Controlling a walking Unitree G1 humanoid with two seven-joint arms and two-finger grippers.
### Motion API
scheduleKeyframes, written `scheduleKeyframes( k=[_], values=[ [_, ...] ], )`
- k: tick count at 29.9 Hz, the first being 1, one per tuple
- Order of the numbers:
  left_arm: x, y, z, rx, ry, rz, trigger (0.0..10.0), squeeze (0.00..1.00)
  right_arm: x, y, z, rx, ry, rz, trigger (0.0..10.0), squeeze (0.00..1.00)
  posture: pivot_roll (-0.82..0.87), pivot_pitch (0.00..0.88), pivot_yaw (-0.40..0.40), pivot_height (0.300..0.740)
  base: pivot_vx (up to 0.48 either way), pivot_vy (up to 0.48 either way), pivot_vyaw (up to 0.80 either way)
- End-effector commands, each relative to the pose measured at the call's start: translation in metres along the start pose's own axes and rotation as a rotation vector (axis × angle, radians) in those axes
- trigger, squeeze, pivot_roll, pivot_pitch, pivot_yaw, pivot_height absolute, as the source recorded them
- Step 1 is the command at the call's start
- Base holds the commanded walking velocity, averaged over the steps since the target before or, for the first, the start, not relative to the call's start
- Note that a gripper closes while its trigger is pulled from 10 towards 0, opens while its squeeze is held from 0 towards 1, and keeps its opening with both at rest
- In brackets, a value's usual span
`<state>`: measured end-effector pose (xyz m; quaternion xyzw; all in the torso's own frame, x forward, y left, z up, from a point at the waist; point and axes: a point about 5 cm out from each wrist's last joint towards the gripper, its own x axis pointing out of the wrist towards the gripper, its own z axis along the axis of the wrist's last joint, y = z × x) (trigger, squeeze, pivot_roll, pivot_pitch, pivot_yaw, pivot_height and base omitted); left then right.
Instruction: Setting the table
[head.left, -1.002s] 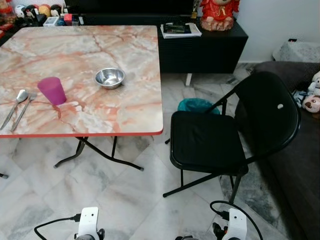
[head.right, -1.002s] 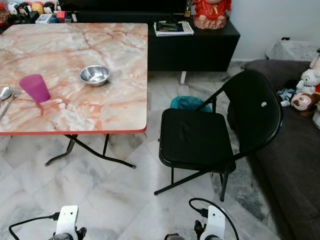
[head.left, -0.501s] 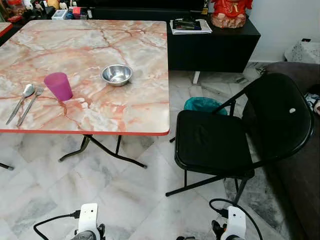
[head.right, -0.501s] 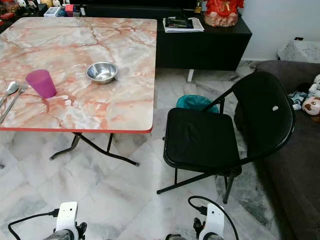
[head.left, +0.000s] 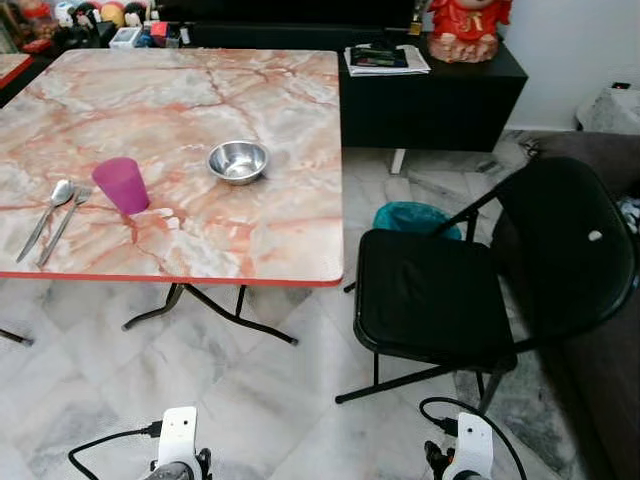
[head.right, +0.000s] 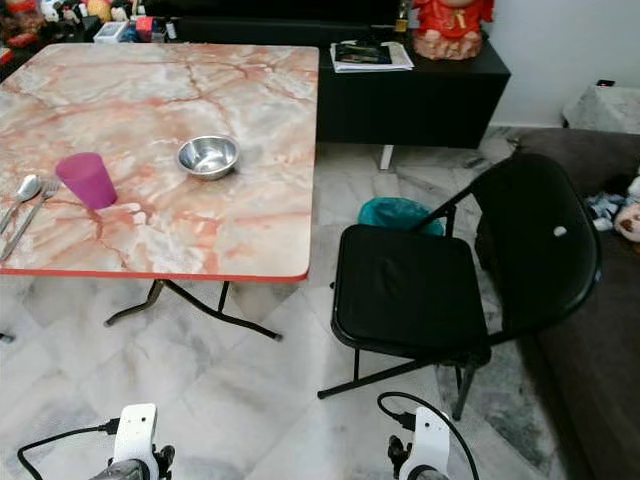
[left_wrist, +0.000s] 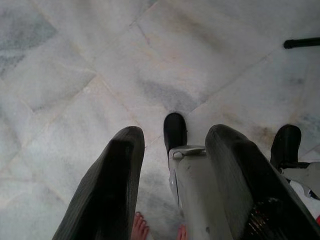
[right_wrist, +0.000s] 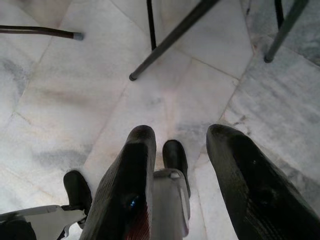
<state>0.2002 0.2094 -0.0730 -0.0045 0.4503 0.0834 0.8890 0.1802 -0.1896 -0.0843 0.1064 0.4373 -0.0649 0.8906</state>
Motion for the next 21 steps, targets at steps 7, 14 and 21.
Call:
scheduleKeyframes(
  k=[7,14,21],
  values=[
    [-0.001,0.001,-0.007,-0.015,0.024,0.001,10.0,0.00,-0.002,-0.003,-0.006,-0.010,0.019,-0.002,10.0,0.00,-0.06,0.141,-0.012,0.740,0.339,0.000,0.00],
    [-0.002,0.005,-0.011,-0.018,0.028,0.001,10.0,0.00,-0.005,-0.015,-0.012,-0.009,0.029,-0.013,10.0,0.00,-0.05,0.136,-0.015,0.740,0.327,0.000,0.00],
    [-0.002,0.004,-0.009,-0.010,0.019,-0.014,10.0,0.00,-0.008,-0.024,-0.015,-0.011,0.038,-0.021,10.0,0.00,-0.05,0.132,-0.018,0.740,0.000,0.000,0.00]
  ],
)
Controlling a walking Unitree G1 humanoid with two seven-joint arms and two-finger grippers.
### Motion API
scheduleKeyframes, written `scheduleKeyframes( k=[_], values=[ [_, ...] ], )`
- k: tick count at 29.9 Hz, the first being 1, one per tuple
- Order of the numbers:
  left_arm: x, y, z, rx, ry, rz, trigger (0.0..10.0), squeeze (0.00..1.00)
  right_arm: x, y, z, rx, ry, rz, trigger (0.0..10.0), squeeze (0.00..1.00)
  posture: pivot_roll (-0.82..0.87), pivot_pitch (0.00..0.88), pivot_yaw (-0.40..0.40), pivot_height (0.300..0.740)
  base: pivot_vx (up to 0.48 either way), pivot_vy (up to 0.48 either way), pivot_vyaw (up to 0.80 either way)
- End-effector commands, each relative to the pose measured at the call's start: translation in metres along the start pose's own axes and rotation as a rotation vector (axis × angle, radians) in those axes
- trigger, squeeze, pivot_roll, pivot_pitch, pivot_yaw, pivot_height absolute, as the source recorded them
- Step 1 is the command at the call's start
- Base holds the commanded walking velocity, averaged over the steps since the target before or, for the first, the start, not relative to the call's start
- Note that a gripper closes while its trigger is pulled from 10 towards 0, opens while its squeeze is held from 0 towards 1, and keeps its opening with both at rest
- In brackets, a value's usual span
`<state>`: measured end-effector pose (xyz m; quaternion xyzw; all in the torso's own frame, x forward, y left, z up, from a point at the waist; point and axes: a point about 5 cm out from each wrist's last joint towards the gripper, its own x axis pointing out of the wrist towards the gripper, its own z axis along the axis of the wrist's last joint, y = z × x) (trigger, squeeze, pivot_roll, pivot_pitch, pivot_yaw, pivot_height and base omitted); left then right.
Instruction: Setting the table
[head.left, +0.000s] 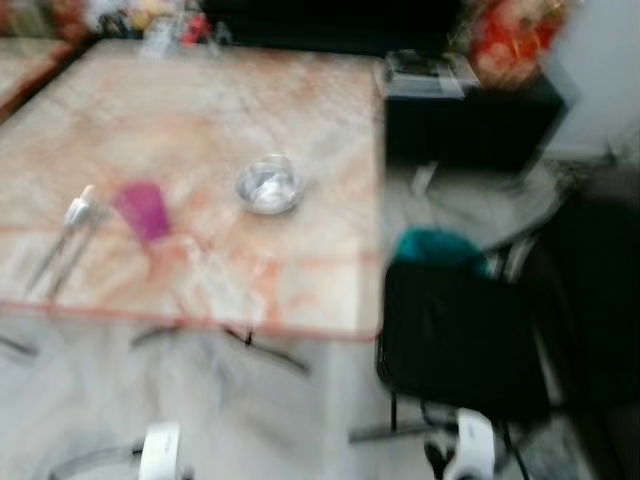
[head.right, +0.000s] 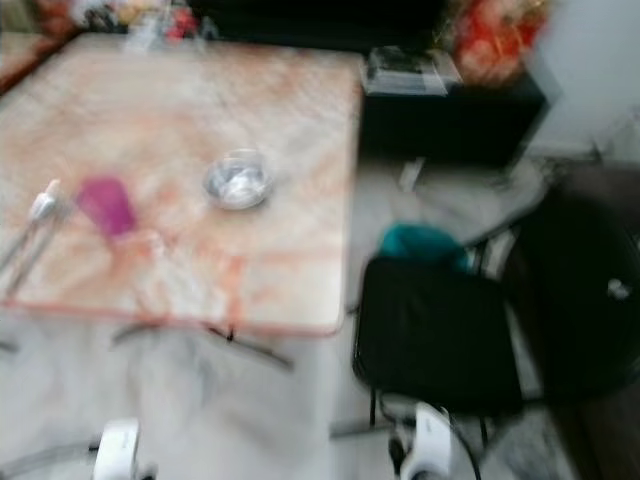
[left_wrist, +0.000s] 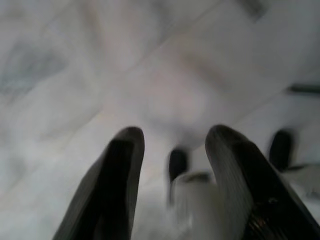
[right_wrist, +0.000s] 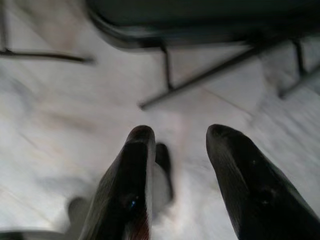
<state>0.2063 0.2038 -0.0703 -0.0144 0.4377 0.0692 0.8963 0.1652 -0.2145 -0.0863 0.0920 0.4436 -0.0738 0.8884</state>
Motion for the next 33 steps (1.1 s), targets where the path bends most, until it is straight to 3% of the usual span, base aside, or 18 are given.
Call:
scheduleKeyframes(
  k=[1,10,14,19,20,22,24,25,27,28,33],
  values=[
    [-0.003,0.010,-0.015,-0.003,0.045,0.020,10.0,0.00,-0.001,0.003,-0.009,0.006,0.029,0.009,10.0,0.00,-0.05,0.132,-0.018,0.740,0.000,0.000,0.00],
    [-0.003,0.012,-0.006,0.067,-0.018,0.018,10.0,0.00,0.000,0.006,-0.008,0.005,0.030,0.014,10.0,0.00,-0.05,0.134,-0.018,0.740,0.000,0.000,0.00],
    [-0.002,0.017,0.006,0.103,-0.093,0.058,10.0,0.00,0.000,0.008,-0.008,0.005,0.031,0.016,10.0,0.00,-0.05,0.136,-0.017,0.740,0.000,0.000,0.00],
    [-0.008,0.034,0.027,0.080,-0.270,0.181,10.0,0.00,0.000,0.012,-0.010,-0.001,0.037,0.022,10.0,0.00,-0.05,0.138,-0.019,0.740,0.000,0.000,0.00],
    [-0.008,0.034,0.027,0.080,-0.270,0.181,10.0,0.00,0.000,0.012,-0.010,-0.001,0.037,0.022,10.0,0.00,-0.05,0.138,-0.019,0.740,0.000,0.000,0.00],
    [-0.014,0.042,0.035,0.083,-0.371,0.245,10.0,0.00,0.000,0.013,-0.011,-0.004,0.038,0.025,10.0,0.00,-0.05,0.138,-0.019,0.740,0.000,0.000,0.00],
    [-0.016,0.044,0.038,0.079,-0.403,0.261,10.0,0.00,0.000,0.013,-0.011,-0.004,0.038,0.025,10.0,0.00,-0.05,0.138,-0.019,0.740,0.000,0.000,0.00],
    [-0.027,0.048,0.049,0.083,-0.499,0.319,10.0,0.00,0.000,0.013,-0.011,-0.006,0.039,0.026,10.0,0.00,-0.04,0.142,-0.022,0.740,0.000,0.000,0.00],
    [-0.037,0.052,0.054,0.074,-0.569,0.365,10.0,0.00,0.000,0.012,-0.011,-0.007,0.039,0.026,10.0,0.00,-0.03,0.142,-0.023,0.740,0.000,0.000,0.00],
    [-0.050,0.057,0.057,0.069,-0.624,0.414,10.0,0.00,-0.001,0.009,-0.012,-0.009,0.041,0.023,10.0,0.00,-0.03,0.142,-0.022,0.740,0.000,0.000,0.00],
    [-0.065,0.059,0.057,0.060,-0.678,0.460,10.0,0.00,-0.002,0.002,-0.014,-0.009,0.045,0.017,10.0,0.00,-0.03,0.142,-0.023,0.740,0.000,0.000,0.00]
  ],
)
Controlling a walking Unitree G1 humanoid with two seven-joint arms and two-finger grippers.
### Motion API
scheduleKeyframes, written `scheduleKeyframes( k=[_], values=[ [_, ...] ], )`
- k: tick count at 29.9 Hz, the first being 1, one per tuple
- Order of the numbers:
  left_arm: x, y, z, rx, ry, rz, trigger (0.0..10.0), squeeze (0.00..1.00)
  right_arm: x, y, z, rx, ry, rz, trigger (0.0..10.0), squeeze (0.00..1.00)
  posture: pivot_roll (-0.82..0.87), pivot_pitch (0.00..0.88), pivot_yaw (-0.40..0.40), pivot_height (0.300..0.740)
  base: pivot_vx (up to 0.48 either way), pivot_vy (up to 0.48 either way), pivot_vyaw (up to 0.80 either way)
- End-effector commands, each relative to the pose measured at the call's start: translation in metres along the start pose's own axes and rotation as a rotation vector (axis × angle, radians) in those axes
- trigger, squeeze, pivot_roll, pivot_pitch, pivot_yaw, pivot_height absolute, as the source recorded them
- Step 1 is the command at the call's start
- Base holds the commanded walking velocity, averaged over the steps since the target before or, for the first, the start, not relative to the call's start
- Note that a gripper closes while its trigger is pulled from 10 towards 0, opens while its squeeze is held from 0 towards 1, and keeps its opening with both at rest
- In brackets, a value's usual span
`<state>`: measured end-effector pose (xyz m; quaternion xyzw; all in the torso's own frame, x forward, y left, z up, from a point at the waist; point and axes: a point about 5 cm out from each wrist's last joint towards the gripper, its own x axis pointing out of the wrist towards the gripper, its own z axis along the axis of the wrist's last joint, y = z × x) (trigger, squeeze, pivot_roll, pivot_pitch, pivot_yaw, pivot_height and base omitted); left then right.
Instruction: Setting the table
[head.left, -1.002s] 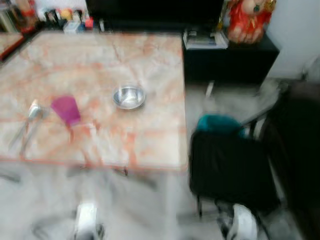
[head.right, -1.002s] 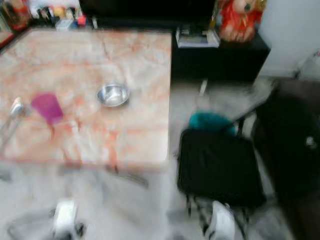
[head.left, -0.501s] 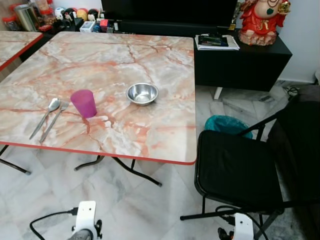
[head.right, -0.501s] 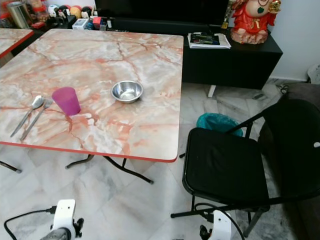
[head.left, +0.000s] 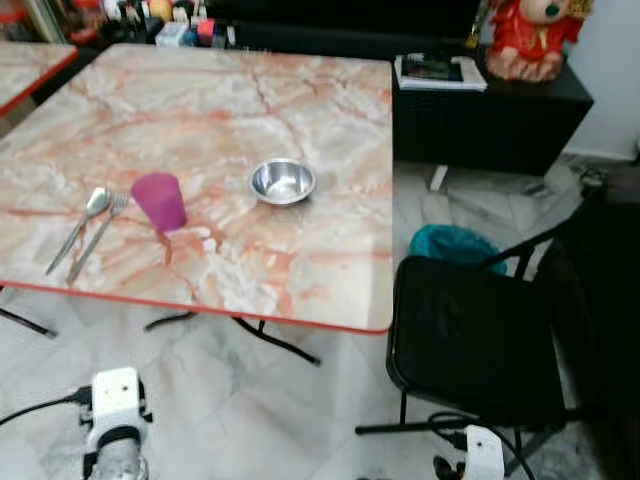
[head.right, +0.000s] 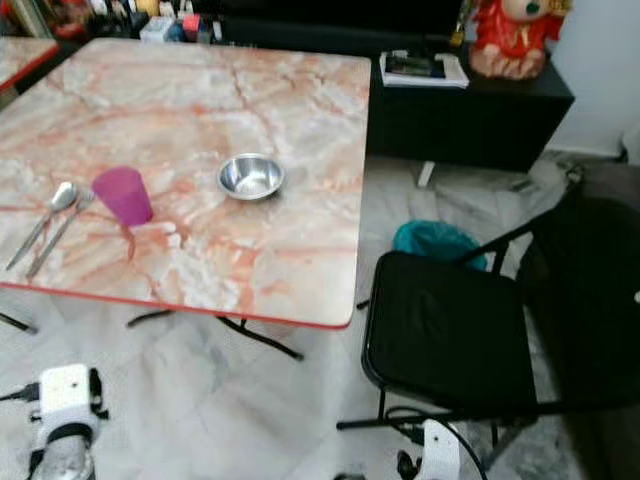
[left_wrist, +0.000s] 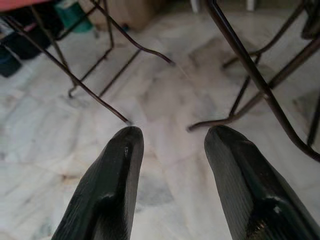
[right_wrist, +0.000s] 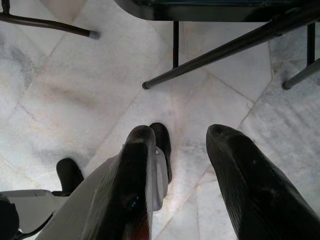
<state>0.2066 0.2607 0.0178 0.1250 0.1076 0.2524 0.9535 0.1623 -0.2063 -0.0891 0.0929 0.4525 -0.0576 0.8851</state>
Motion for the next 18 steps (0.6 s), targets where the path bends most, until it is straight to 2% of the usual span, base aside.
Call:
scheduleKeyframes(
  k=[1,2,4,6,7,9,10,11,12,13,14,16,18],
  values=[
    [-0.007,0.005,0.003,0.012,-0.017,0.033,10.0,0.00,-0.004,-0.009,-0.009,0.004,0.026,-0.013,10.0,0.00,-0.03,0.143,-0.022,0.740,0.000,0.000,0.00],
    [-0.015,0.016,0.016,0.009,-0.083,0.090,10.0,0.00,-0.006,-0.017,-0.012,0.001,0.031,-0.019,10.0,0.00,-0.02,0.144,-0.026,0.740,0.000,0.000,0.00],
    [-0.020,0.023,0.032,0.027,-0.153,0.123,10.0,0.00,-0.008,-0.021,-0.015,0.000,0.035,-0.022,10.0,0.00,-0.02,0.143,-0.027,0.740,0.000,0.000,0.00],
    [-0.016,0.029,0.059,0.061,-0.266,0.148,10.0,0.00,-0.010,-0.025,-0.017,-0.002,0.038,-0.025,10.0,0.00,-0.02,0.142,-0.031,0.740,0.000,0.000,0.00],
    [-0.011,0.031,0.080,0.077,-0.344,0.157,10.0,0.00,-0.010,-0.026,-0.017,-0.003,0.039,-0.025,10.0,0.00,-0.02,0.142,-0.031,0.740,0.000,0.000,0.00],
    [-0.011,0.031,0.084,0.079,-0.354,0.158,10.0,0.00,-0.010,-0.026,-0.017,-0.003,0.039,-0.025,10.0,0.00,-0.02,0.142,-0.031,0.740,0.000,0.000,0.00],
    [-0.005,0.027,0.095,0.074,-0.382,0.116,10.0,0.00,-0.011,-0.026,-0.018,-0.004,0.040,-0.025,10.0,0.00,-0.01,0.143,-0.032,0.740,0.000,0.000,0.00],
    [0.009,0.006,0.133,0.043,-0.490,-0.048,10.0,0.00,-0.010,-0.023,-0.020,-0.005,0.043,-0.020,10.0,0.00,-0.01,0.140,-0.030,0.740,0.000,0.000,0.00],
    [0.009,0.006,0.133,0.043,-0.490,-0.048,10.0,0.00,-0.010,-0.023,-0.020,-0.005,0.043,-0.020,10.0,0.00,-0.01,0.140,-0.030,0.740,0.000,0.000,0.00],
    [0.010,-0.001,0.144,0.019,-0.517,-0.097,10.0,0.00,-0.010,-0.022,-0.021,-0.005,0.044,-0.018,10.0,0.00,-0.01,0.139,-0.028,0.740,0.000,0.000,0.00],
    [0.012,-0.013,0.158,-0.024,-0.526,-0.168,10.0,0.00,-0.009,-0.016,-0.021,-0.003,0.044,-0.013,10.0,0.00,-0.02,0.137,-0.024,0.740,0.000,0.000,0.00],
    [0.013,-0.021,0.164,-0.061,-0.518,-0.219,10.0,0.00,-0.008,-0.012,-0.021,-0.002,0.043,-0.010,10.0,0.00,-0.02,0.136,-0.023,0.740,0.000,0.000,0.00],
    [0.015,-0.041,0.178,-0.149,-0.494,-0.333,10.0,0.00,-0.004,-0.002,-0.018,0.002,0.038,-0.003,10.0,0.00,-0.02,0.136,-0.022,0.740,0.000,0.000,0.00]
  ],
)
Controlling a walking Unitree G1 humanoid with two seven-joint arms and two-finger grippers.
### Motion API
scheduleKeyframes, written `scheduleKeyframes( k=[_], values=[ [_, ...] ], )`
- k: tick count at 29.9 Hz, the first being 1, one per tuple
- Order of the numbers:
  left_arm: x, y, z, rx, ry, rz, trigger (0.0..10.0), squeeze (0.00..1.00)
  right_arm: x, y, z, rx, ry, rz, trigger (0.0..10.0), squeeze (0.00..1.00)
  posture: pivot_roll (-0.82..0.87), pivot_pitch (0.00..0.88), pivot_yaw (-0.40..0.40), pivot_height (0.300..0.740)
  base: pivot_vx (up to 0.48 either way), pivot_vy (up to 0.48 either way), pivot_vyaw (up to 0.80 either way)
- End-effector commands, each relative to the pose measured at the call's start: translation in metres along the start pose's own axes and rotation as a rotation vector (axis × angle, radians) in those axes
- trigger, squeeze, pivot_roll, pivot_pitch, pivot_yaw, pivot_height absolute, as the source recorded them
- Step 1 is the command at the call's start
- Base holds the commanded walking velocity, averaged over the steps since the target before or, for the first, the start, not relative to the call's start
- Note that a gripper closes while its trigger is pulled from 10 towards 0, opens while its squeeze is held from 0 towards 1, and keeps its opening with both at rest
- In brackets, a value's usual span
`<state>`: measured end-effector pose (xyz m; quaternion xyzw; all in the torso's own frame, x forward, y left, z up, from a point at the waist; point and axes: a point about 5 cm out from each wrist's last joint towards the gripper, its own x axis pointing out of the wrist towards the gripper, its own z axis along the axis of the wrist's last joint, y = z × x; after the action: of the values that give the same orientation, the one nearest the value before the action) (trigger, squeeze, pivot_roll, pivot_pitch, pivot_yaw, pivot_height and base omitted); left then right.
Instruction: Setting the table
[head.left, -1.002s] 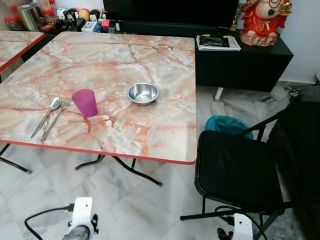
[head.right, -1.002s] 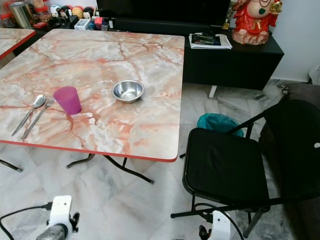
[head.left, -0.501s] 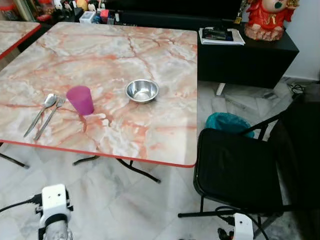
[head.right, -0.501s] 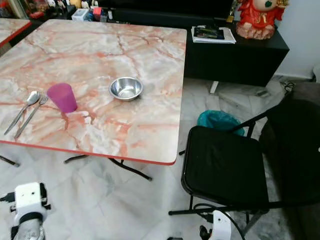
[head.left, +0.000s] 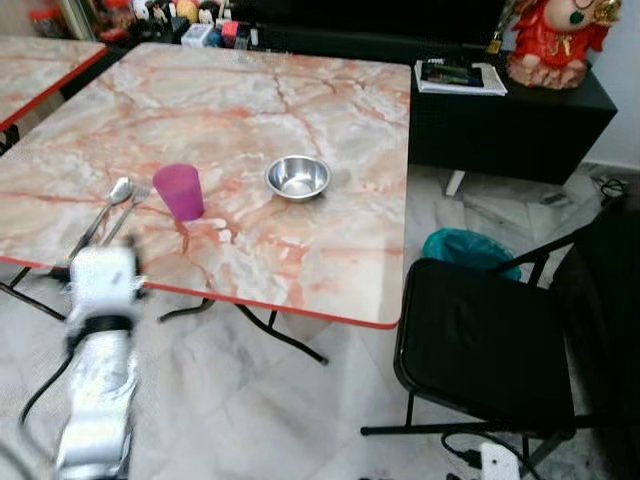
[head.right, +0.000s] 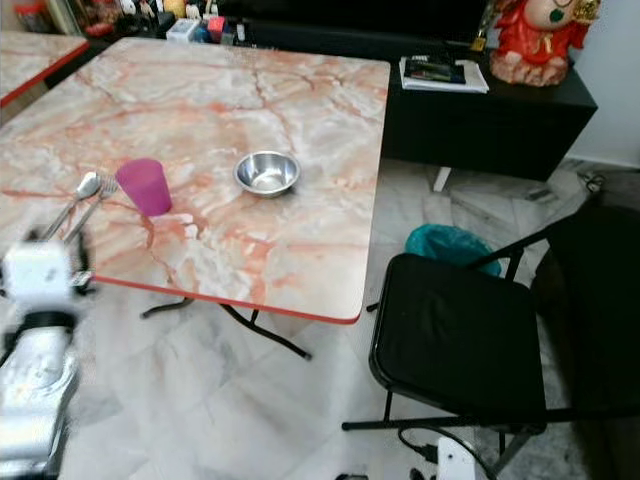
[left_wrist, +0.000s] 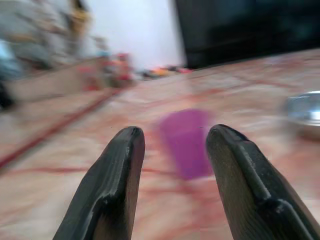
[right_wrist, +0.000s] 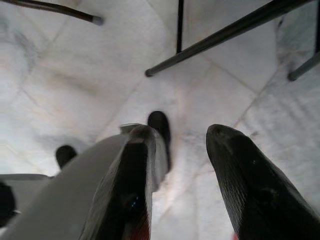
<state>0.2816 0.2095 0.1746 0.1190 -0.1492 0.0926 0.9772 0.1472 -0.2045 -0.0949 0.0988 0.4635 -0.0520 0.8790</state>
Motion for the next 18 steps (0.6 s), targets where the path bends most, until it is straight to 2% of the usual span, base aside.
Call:
scheduleKeyframes(
  k=[1,4,5,6,10,13,17,18],
  values=[
    [0.006,-0.019,0.001,-0.097,0.045,-0.096,10.0,0.00,0.001,0.004,-0.001,-0.003,0.009,-0.013,10.0,0.00,-0.02,0.137,-0.022,0.740,0.000,0.000,0.00],
    [0.014,-0.037,0.009,-0.188,0.059,-0.162,10.0,0.00,0.004,0.012,0.003,-0.003,0.004,-0.007,10.0,0.00,-0.02,0.136,-0.021,0.740,0.000,0.000,0.00],
    [0.021,-0.048,0.015,-0.252,0.055,-0.182,10.0,0.00,0.005,0.017,0.005,-0.004,0.001,-0.003,10.0,0.00,-0.02,0.135,-0.020,0.740,0.000,0.000,0.00],
    [0.024,-0.053,0.017,-0.284,0.058,-0.190,10.0,0.00,0.006,0.020,0.005,-0.004,0.001,-0.002,10.0,0.00,-0.02,0.135,-0.020,0.740,0.000,0.000,0.00],
    [0.038,-0.061,0.023,-0.355,0.064,-0.180,10.0,0.00,0.006,0.026,0.004,-0.003,0.001,0.002,10.0,0.00,-0.03,0.137,-0.020,0.740,0.000,0.000,0.00],
    [0.053,-0.067,0.033,-0.376,0.037,-0.208,10.0,0.00,0.006,0.028,0.003,0.000,0.001,0.002,10.0,0.00,-0.03,0.138,-0.018,0.740,0.000,0.000,0.00],
    [0.060,-0.068,0.037,-0.381,0.039,-0.211,10.0,0.00,0.006,0.025,0.002,0.003,0.000,-0.004,10.0,0.00,-0.03,0.141,-0.017,0.740,0.000,0.000,0.00],
    [0.064,-0.070,0.039,-0.383,0.038,-0.227,10.0,0.00,0.004,0.015,0.002,0.009,-0.005,-0.013,10.0,0.00,-0.03,0.143,-0.015,0.740,0.000,0.000,0.00]
  ],
)
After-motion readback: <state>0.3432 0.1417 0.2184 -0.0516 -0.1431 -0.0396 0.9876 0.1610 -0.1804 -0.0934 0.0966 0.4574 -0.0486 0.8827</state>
